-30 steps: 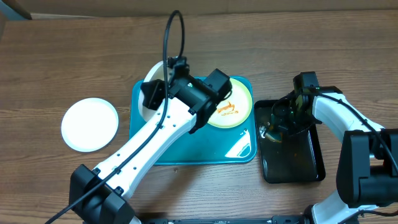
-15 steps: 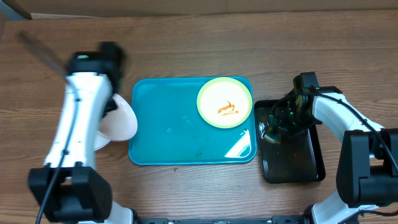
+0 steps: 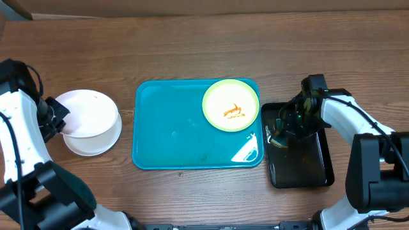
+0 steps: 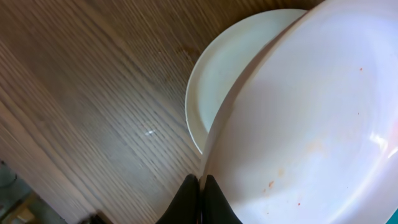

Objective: Clean dirty plates on tray and stack at the side
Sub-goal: 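Lift the pink-white plate with the left gripper and stack it on the white plate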

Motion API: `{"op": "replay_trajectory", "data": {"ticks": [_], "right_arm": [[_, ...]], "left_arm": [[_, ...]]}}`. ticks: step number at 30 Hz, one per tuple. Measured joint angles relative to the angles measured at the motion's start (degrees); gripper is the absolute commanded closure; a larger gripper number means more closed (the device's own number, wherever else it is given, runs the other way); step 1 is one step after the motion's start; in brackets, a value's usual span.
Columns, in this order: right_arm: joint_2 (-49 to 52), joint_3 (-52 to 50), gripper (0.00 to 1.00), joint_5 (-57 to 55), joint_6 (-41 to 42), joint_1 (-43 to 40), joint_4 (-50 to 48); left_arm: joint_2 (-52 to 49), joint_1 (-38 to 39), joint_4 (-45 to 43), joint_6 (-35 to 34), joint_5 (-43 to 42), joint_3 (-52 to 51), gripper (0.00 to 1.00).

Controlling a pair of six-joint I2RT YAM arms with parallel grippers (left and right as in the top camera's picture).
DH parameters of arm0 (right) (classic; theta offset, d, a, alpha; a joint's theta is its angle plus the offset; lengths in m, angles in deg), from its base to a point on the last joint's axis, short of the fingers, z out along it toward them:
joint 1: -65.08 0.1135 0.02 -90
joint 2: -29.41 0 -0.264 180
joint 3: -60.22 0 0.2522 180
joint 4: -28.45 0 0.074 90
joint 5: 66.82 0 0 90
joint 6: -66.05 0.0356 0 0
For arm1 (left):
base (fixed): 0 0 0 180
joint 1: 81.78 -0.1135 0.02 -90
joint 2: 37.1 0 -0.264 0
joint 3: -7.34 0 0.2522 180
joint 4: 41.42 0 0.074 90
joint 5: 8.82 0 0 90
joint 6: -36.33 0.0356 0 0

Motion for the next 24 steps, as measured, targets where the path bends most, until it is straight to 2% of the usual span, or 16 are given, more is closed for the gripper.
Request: {"op": "replay_trajectory", "data": {"ticks": [8, 9, 11, 13, 15, 18, 21, 24], "right_arm": [[0.0, 0.0, 0.96, 0.0, -0.17, 0.0, 0.11], [0.0, 0.0, 0.96, 0.0, -0.17, 0.0, 0.13], [0.0, 0.0, 0.96, 0.0, -0.22, 0.0, 0.15], [0.0, 0.0, 0.96, 0.02, -0.2, 0.0, 0.13], [0.0, 0.0, 0.96, 0.0, -0.24, 0.0, 0.13], [0.0, 0.0, 0.96, 0.04, -0.22, 0.0, 0.13], [0.0, 0.0, 0.96, 0.04, -0.2, 0.0, 0.28], [0.0, 0.0, 0.96, 0.04, -0.2, 0.0, 0.55]], "left_arm": [[-6.56, -0.39, -0.35, 0.55, 0.09, -0.04, 0.96], [-6.99, -0.39, -0.24, 0.55, 0.26, -0.07, 0.92], [-7.58, -0.39, -0.09, 0.66, 0.57, -0.09, 0.54], [-7.65, -0.39, 0.07, 0.96, 0.74, -0.09, 0.32], [-7.65, -0.39, 0.5, 0.96, 0.76, -0.09, 0.21], [-7.65, -0.39, 1.01, 1.2, 0.68, -0.09, 0.2], [-7.65, -0.39, 1.14, 1.62, -0.42, -0.09, 0.23], [-7.65, -0.09, 1.14, 3.76, -5.01, -0.07, 0.28]]}}
